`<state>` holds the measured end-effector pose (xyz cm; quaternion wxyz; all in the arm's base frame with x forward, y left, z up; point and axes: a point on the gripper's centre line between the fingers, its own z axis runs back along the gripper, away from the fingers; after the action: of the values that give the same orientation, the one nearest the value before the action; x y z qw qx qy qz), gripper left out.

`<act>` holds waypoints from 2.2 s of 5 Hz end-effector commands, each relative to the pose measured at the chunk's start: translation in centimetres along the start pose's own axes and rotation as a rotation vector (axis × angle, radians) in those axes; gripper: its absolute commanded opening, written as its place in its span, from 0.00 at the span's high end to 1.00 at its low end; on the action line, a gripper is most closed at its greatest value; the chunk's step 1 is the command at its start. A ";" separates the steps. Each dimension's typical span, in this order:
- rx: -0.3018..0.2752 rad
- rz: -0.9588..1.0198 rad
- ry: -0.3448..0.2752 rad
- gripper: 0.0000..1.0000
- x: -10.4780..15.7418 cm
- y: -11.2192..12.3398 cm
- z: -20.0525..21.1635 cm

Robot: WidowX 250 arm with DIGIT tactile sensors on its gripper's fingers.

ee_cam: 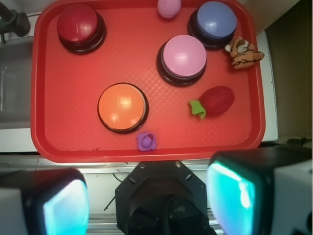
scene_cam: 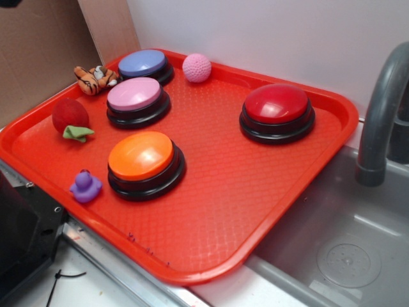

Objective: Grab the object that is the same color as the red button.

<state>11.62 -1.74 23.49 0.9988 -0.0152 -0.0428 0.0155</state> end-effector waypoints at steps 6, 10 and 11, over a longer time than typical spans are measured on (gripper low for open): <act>0.034 0.841 -0.247 0.00 2.4 10.7 -11.0; 0.112 0.984 -0.295 0.00 4.7 14.8 -18.8; 0.091 0.989 -0.260 0.00 4.5 14.8 -20.1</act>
<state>17.33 11.75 2.70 0.8609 0.0111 -0.1379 0.4896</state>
